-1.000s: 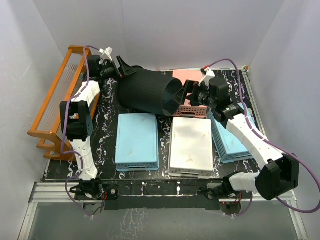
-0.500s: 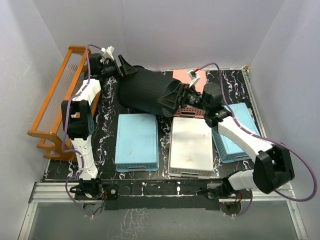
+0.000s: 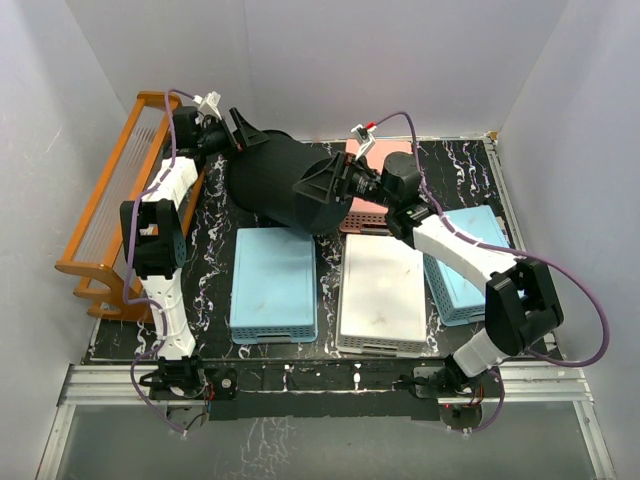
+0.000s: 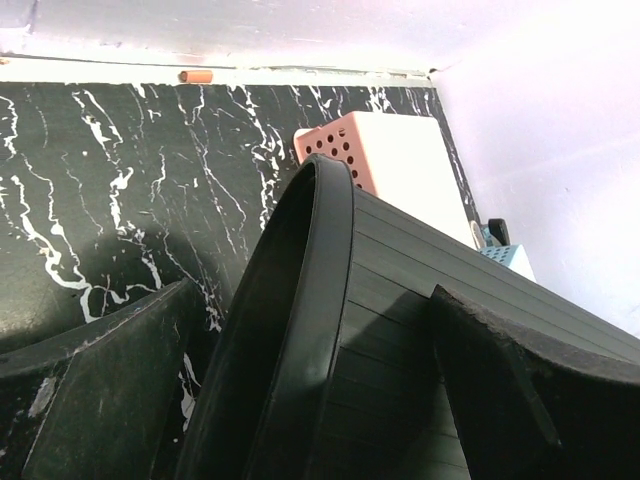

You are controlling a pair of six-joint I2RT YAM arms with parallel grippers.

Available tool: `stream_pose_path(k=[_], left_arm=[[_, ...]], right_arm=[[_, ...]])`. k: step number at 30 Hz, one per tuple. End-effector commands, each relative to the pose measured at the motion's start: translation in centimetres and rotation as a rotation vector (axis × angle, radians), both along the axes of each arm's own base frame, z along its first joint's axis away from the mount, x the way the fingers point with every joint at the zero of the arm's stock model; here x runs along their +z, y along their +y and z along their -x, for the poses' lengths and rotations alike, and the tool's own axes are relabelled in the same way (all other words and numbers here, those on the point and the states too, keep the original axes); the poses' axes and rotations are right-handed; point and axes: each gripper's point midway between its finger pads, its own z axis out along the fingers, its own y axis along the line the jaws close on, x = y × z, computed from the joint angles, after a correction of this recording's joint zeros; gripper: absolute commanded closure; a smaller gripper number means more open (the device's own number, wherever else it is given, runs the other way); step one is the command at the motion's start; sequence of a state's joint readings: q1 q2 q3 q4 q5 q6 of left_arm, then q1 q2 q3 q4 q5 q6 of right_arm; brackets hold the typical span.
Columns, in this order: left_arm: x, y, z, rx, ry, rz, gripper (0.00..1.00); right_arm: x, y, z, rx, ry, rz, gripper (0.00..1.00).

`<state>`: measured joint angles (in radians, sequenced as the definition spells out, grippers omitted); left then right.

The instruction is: Turn the large container upside down

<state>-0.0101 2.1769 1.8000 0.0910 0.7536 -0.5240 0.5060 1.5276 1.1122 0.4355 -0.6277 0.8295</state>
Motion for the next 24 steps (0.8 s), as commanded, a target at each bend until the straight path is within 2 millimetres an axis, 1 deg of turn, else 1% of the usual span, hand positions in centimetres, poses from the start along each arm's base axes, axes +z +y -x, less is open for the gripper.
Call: stream_pose_path(k=[1,5,6,10,11,13,16,18,20,21,22,23,24], left_arm=[[-8.7,0.9,3.2,0.013,0.243,-0.148,0.01],[-8.2,1.0,3.0,0.028,0.229,-0.15,0.01],[-8.1,1.0,2.9,0.03,0.227,-0.148,0.01],[-7.7,1.0,2.7,0.039,0.229,-0.145,0.01],[-7.7,1.2,2.7,0.046,0.231,-0.153,0.01],[-7.6,1.4,2.6,0.065,0.237,-0.16,0.01],[-7.0,1.7,2.4,0.075,0.227,-0.177,0.01],[-6.6,1.7,2.3,0.073,0.219,-0.181,0.01],[-6.6,1.8,2.2,0.07,0.219,-0.191,0.01],[-6.9,1.8,2.2,0.066,0.225,-0.197,0.01],[-7.2,1.9,2.2,0.064,0.231,-0.202,0.01],[-7.6,1.9,2.3,0.064,0.24,-0.206,0.01],[-8.1,1.9,2.3,0.063,0.25,-0.207,0.01]], right_arm=[[4.8,0.5,-1.1,-0.02,-0.137,-0.06,0.02],[6.6,1.4,-2.6,-0.023,-0.158,-0.069,0.02],[7.5,1.7,-3.1,-0.022,-0.174,-0.074,0.02],[7.9,3.0,-5.1,-0.013,-0.169,-0.061,0.02],[6.5,3.6,-6.1,-0.008,-0.141,-0.042,0.02],[5.7,4.3,-6.9,0.0,-0.121,-0.03,0.02],[4.6,4.7,-7.8,-0.007,-0.099,-0.014,0.02],[4.4,4.7,-7.7,-0.002,-0.095,-0.009,0.02],[5.4,4.1,-7.1,-0.026,-0.122,-0.015,0.02],[6.4,3.6,-6.8,-0.053,-0.151,-0.017,0.02],[6.7,3.1,-6.8,-0.084,-0.161,-0.001,0.02],[8.6,2.2,-6.3,-0.119,-0.206,0.0,0.02],[9.5,1.4,-6.3,-0.158,-0.224,0.022,0.02]])
